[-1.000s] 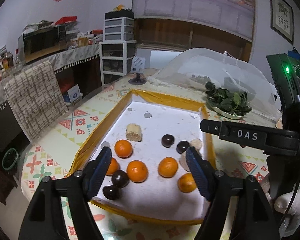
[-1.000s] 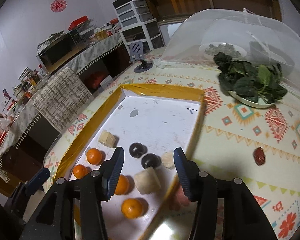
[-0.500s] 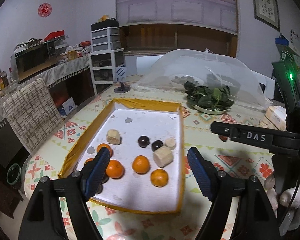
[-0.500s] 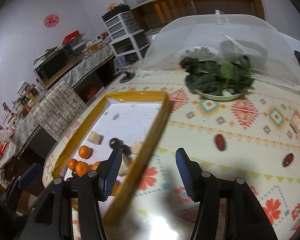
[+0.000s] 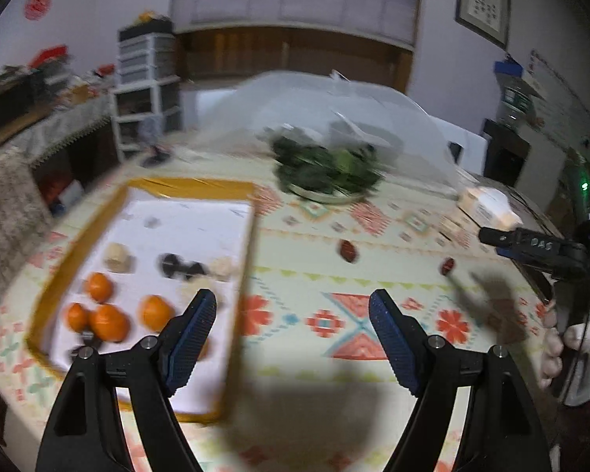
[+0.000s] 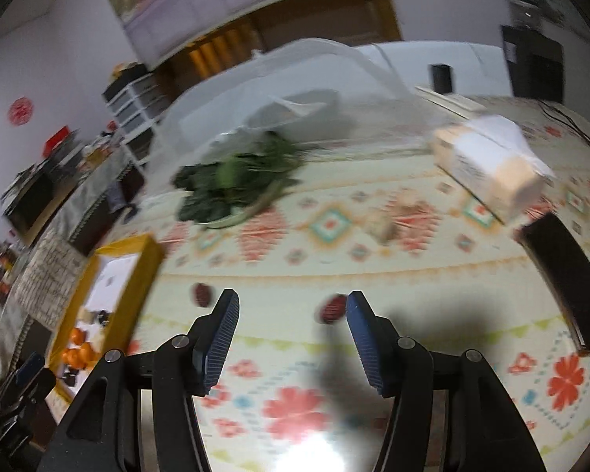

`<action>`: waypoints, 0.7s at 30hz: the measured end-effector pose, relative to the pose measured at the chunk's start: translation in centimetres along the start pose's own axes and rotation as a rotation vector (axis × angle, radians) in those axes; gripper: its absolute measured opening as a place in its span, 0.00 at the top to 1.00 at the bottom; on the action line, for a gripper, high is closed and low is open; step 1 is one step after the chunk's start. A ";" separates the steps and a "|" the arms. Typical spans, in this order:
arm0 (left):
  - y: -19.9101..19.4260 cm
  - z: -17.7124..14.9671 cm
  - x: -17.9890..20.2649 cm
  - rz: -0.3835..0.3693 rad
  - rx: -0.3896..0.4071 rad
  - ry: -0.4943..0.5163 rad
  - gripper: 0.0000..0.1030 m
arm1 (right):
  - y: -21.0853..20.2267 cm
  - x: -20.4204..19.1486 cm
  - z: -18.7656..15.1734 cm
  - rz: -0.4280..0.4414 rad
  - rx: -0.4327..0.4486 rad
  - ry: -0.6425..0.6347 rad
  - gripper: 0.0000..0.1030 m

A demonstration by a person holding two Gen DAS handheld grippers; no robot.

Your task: Organize fruits

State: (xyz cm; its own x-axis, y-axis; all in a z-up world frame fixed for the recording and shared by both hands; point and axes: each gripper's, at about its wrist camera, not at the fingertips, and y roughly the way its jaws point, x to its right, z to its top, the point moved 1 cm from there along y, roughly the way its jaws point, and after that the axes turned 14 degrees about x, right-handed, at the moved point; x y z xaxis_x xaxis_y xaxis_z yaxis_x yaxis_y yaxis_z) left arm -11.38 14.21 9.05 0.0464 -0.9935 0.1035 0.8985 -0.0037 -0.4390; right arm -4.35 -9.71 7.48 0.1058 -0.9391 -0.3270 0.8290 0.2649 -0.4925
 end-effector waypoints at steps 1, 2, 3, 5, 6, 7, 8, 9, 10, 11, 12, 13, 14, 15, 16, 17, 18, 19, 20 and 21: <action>0.8 -0.1 0.4 -0.022 -0.018 -0.005 0.23 | 0.6 0.5 -0.1 -0.007 -0.009 0.002 0.41; 2.0 -0.1 1.0 -0.043 -0.045 -0.012 0.23 | 1.0 0.9 -0.2 -0.013 -0.019 0.005 0.41; 2.9 -0.1 1.4 -0.050 -0.061 -0.013 0.23 | 1.8 1.3 -0.7 -0.016 -0.034 0.009 0.41; 5.1 0.0 2.2 -0.064 -0.091 -0.016 0.23 | 2.9 1.7 -1.1 -0.016 -0.050 0.018 0.41; 6.0 0.1 2.6 -0.067 -0.103 -0.014 0.23 | 3.8 1.6 -1.4 -0.018 -0.063 0.015 0.41; 7.4 0.1 3.0 -0.076 -0.118 -0.012 0.23 | 4.4 1.6 -1.6 -0.020 -0.070 0.005 0.41; 8.3 0.1 3.2 -0.081 -0.129 -0.012 0.23 | 4.8 1.4 -1.8 -0.023 -0.075 -0.006 0.41; 9.7 0.1 3.3 -0.078 -0.144 -0.016 0.23 | 5.5 1.0 -2.0 -0.030 -0.084 -0.032 0.41; 10.9 0.0 3.4 -0.077 -0.157 -0.023 0.23 | 5.9 0.7 -2.1 -0.033 -0.089 -0.049 0.41; 12.2 -0.1 3.4 -0.080 -0.175 -0.034 0.23 | 6.4 0.3 -2.2 -0.038 -0.095 -0.070 0.41; 13.6 -0.3 3.4 -0.074 -0.199 -0.047 0.23 | 6.6 0.1 -2.3 -0.042 -0.098 -0.086 0.41; 14.9 -0.6 3.4 -0.070 -0.221 -0.058 0.23 | 6.8 -0.1 -2.4 -0.045 -0.099 -0.100 0.41; 15.8 -0.7 3.4 -0.076 -0.229 -0.067 0.23 | 7.0 -0.4 -2.5 -0.054 -0.100 -0.121 0.41; 16.4 -0.8 3.6 -0.077 -0.228 -0.067 0.24 | 7.2 -0.5 -2.5 -0.060 -0.098 -0.132 0.41; 17.0 -0.9 3.8 -0.066 -0.224 -0.054 0.24 | 7.2 -0.5 -2.6 -0.061 -0.097 -0.136 0.41; 17.3 -0.8 4.0 -0.062 -0.220 -0.044 0.25 | 7.3 -0.5 -2.6 -0.059 -0.097 -0.135 0.41; 17.7 -0.8 4.3 -0.067 -0.214 -0.034 0.25 | 7.4 -0.5 -2.7 -0.056 -0.099 -0.131 0.41; 18.0 -0.8 4.7 -0.071 -0.207 -0.018 0.25 | 7.5 -0.3 -2.8 -0.054 -0.101 -0.125 0.42; 18.2 -0.8 5.0 -0.069 -0.205 -0.006 0.25 | 7.6 -0.3 -2.8 -0.054 -0.103 -0.121 0.42; 18.6 -0.8 5.4 -0.066 -0.203 0.014 0.27 | 7.7 -0.3 -2.8 -0.054 -0.102 -0.119 0.43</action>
State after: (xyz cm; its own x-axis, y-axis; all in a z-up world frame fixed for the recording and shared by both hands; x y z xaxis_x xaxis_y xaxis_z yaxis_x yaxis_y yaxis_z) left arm 5.20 8.71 0.74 -0.0173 -0.9918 0.1264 0.7931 -0.0906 -0.6023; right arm 0.46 -6.78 1.54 0.1316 -0.9703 -0.2029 0.7758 0.2282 -0.5882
